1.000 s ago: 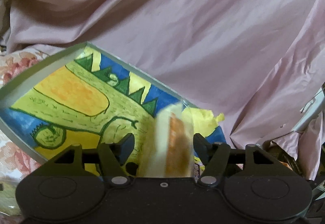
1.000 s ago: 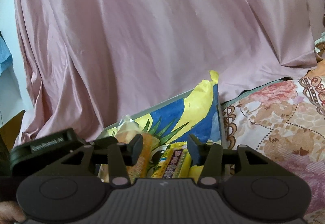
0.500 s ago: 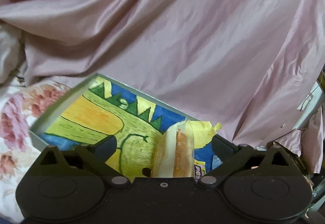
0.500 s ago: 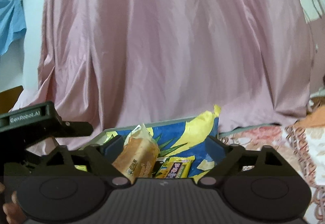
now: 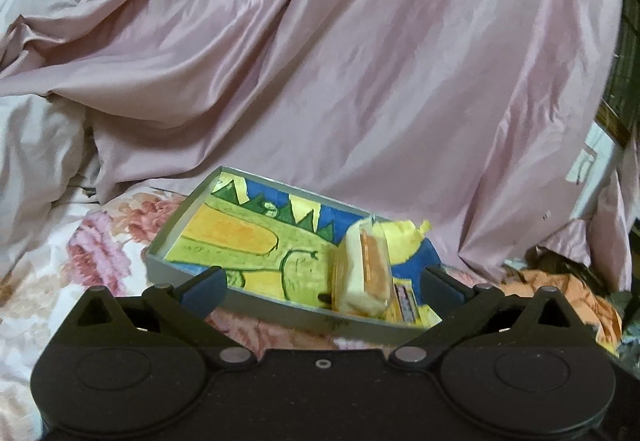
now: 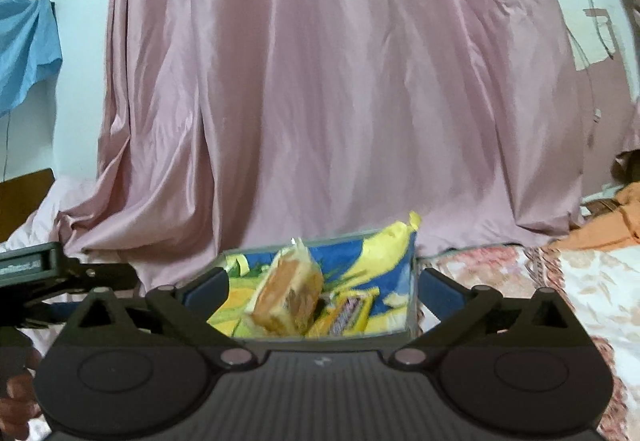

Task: Organize snacks
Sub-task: 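Open both tools and withdraw them from the tray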

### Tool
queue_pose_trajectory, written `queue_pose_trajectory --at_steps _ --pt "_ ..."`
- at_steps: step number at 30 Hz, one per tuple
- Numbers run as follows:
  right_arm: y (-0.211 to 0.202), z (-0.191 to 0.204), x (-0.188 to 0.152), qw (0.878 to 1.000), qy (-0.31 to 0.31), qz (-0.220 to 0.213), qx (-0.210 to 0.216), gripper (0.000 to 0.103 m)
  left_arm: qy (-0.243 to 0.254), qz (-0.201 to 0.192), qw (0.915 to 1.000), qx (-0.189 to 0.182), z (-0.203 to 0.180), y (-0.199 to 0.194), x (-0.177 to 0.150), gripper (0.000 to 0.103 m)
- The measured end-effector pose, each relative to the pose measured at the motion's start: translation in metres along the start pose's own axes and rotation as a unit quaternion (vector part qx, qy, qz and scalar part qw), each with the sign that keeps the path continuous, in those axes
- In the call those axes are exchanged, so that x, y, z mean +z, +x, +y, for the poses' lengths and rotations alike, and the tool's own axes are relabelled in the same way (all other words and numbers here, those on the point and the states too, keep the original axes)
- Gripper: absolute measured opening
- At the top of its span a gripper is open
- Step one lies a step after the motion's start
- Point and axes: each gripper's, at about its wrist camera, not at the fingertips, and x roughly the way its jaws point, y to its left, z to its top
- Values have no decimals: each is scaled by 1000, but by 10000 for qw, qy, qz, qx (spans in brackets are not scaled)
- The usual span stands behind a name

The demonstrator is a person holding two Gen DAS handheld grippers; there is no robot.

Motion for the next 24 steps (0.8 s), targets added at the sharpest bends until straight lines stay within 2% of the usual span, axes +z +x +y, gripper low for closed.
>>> queue_pose_trajectory --at_steps 15,24 --pt "-60 18 -48 9915 163 1144 -605 103 501 485 9971 -297 23 -62 -54 102" --pt "-64 38 -74 9714 -222 2149 -985 103 833 976 9912 -335 36 -68 -89 102"
